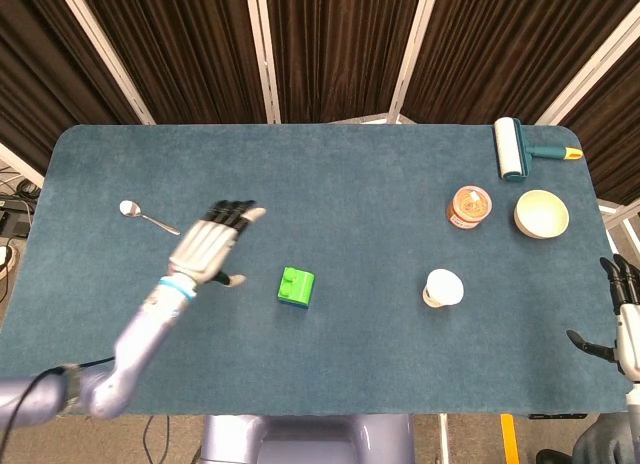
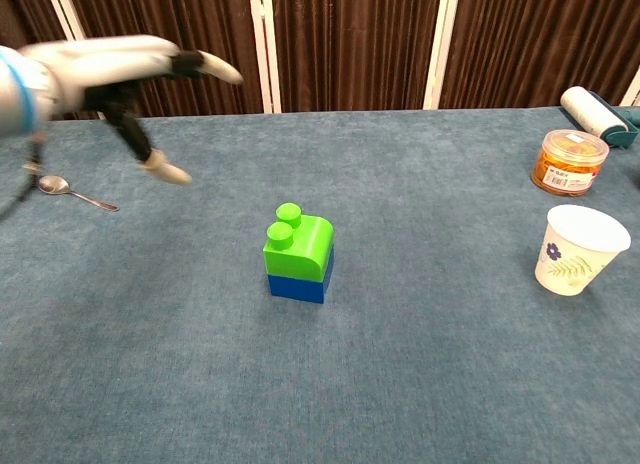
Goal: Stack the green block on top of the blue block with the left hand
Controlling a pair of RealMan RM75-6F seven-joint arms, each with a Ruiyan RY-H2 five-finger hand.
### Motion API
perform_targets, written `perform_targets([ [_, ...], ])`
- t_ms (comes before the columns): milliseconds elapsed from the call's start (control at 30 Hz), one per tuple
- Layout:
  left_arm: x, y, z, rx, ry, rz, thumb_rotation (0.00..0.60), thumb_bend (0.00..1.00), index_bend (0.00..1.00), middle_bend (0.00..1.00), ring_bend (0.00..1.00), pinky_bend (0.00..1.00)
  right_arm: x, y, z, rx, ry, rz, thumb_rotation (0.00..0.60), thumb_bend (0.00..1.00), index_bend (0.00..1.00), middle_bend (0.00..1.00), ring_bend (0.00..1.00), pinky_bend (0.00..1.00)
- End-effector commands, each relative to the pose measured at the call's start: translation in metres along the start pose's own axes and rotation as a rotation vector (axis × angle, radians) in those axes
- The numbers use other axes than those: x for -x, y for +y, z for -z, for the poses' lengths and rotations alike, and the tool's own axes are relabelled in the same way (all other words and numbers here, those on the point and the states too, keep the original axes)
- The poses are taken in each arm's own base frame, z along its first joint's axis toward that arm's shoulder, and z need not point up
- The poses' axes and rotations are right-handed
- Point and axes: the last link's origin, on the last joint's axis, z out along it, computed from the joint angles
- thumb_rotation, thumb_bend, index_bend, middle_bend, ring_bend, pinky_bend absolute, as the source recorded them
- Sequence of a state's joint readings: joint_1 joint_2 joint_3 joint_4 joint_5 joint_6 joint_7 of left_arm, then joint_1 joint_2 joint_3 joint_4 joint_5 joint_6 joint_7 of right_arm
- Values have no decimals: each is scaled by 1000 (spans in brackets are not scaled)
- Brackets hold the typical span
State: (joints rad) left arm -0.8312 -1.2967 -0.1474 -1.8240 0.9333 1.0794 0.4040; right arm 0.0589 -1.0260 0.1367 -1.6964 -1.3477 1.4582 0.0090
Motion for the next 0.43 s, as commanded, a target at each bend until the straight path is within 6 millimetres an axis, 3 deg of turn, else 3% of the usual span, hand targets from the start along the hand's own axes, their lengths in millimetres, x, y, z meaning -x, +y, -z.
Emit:
perform_targets([
  [33,-7,-47,59,-139,106,-40,600,85,0,0,0,0,-2,-1,1,-9,4,-8,600,0,0,0,0,0],
  [133,-4,-65,87,-197,130,-47,600,3,0,0,0,0,-2,-3,2,-19,6,-9,600,0,0,0,0,0],
  [300,4,-90,144,-256,128,-70,600,0,0,0,0,0,-2,-7,4,-40,4,-14,600,0,0,0,0,0],
  [433,11,-101,173,-274,159,-74,600,0,0,0,0,0,-4,-10,5,-51,8,-22,600,0,0,0,0,0],
])
